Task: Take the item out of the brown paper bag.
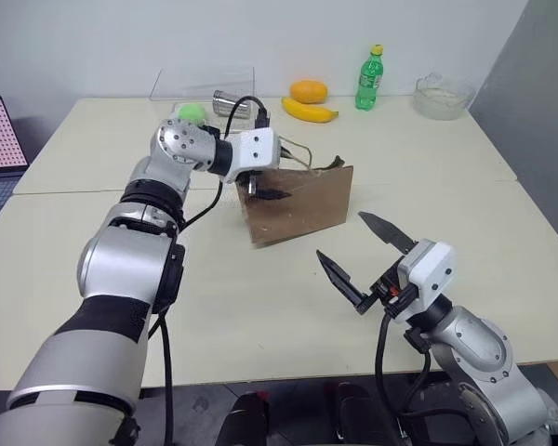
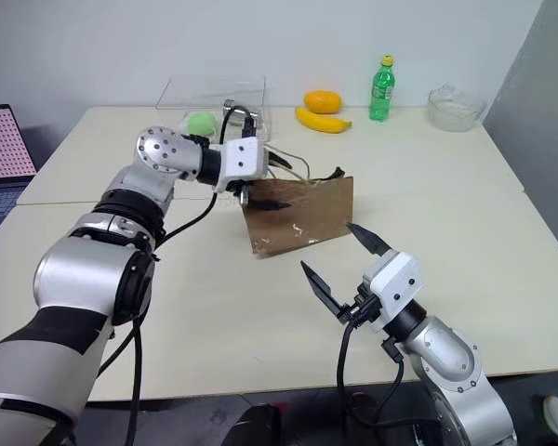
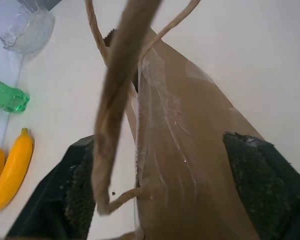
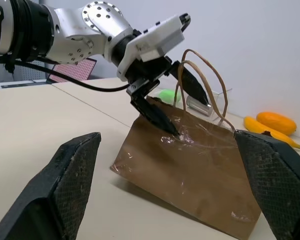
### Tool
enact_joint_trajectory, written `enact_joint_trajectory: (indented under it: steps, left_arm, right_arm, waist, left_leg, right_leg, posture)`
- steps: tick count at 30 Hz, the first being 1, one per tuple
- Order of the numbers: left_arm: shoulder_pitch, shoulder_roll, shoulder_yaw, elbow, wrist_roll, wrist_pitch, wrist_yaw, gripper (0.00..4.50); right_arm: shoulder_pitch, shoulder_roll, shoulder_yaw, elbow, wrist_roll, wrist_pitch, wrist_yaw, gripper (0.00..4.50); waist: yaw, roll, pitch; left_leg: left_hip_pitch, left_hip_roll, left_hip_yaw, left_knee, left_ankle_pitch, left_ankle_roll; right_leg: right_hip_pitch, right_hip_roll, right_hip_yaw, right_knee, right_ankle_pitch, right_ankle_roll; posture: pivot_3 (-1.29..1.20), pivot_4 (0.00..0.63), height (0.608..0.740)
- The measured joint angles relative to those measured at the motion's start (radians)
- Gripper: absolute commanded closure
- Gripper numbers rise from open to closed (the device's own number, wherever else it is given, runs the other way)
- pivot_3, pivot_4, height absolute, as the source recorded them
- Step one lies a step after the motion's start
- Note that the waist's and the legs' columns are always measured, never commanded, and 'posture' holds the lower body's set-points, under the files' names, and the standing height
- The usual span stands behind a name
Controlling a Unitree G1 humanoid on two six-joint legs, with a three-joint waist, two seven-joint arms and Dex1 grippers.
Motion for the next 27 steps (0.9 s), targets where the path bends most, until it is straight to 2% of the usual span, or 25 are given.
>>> enact_joint_trajectory:
  steps: [5, 13, 17, 21, 23, 27]
  left_arm:
    - [-0.019, 0.040, 0.051, -0.013, -0.066, 0.128, -0.063, 0.69]
    - [-0.017, 0.090, 0.079, -0.043, -0.096, 0.348, -0.057, 0.69]
    - [0.001, 0.099, 0.109, -0.098, -0.127, 0.389, 0.005, 0.69]
    - [0.071, 0.152, 0.158, -0.198, -0.190, 0.470, -0.002, 0.69]
    - [0.157, 0.171, 0.192, -0.352, -0.275, 0.607, -0.061, 0.69]
    - [0.470, 0.229, 0.213, -0.870, -0.477, 0.994, -0.156, 0.69]
  right_arm:
    - [-0.031, -0.015, -0.002, 0.029, 0.006, 0.003, 0.025, 0.00]
    - [-0.072, -0.023, -0.003, 0.068, 0.034, 0.014, 0.058, 0.00]
    - [-0.089, -0.027, -0.003, 0.080, 0.036, 0.019, 0.074, 0.00]
    - [-0.090, -0.031, -0.006, 0.081, 0.040, 0.025, 0.077, 0.00]
    - [-0.091, -0.033, -0.010, 0.081, 0.045, 0.030, 0.079, 0.00]
    - [-0.096, -0.039, -0.020, 0.087, 0.046, 0.039, 0.086, 0.00]
  waist:
    - [-0.004, 0.000, 0.000]
    - [-0.015, 0.000, 0.000]
    - [-0.016, 0.000, 0.000]
    - [-0.025, 0.000, 0.000]
    - [-0.026, 0.001, 0.000]
    - [-0.027, 0.001, -0.001]
  left_leg:
    - [0.001, 0.000, 0.000, 0.000, 0.000, 0.000]
    - [0.001, 0.000, -0.001, 0.001, 0.000, 0.000]
    - [0.001, 0.000, -0.001, 0.001, 0.000, 0.000]
    - [0.002, 0.001, -0.001, 0.001, 0.000, 0.000]
    - [0.002, 0.002, -0.001, 0.001, 0.000, 0.000]
    - [0.002, 0.003, -0.001, 0.001, 0.000, 0.000]
  right_leg:
    - [0.000, 0.000, 0.000, 0.001, 0.000, 0.000]
    - [0.000, 0.000, 0.000, 0.003, 0.000, 0.000]
    - [0.000, 0.000, 0.000, 0.004, 0.000, 0.000]
    - [0.000, 0.001, 0.000, 0.006, 0.000, 0.000]
    - [0.000, 0.001, 0.000, 0.007, 0.000, 0.000]
    - [0.000, 0.001, 0.001, 0.007, 0.000, -0.001]
  posture:
    - [0.00, 0.150, 0.740]
    - [0.00, 0.150, 0.740]
    - [0.00, 0.150, 0.740]
    - [0.00, 0.150, 0.740]
    - [0.00, 0.150, 0.740]
    - [0.00, 0.150, 0.740]
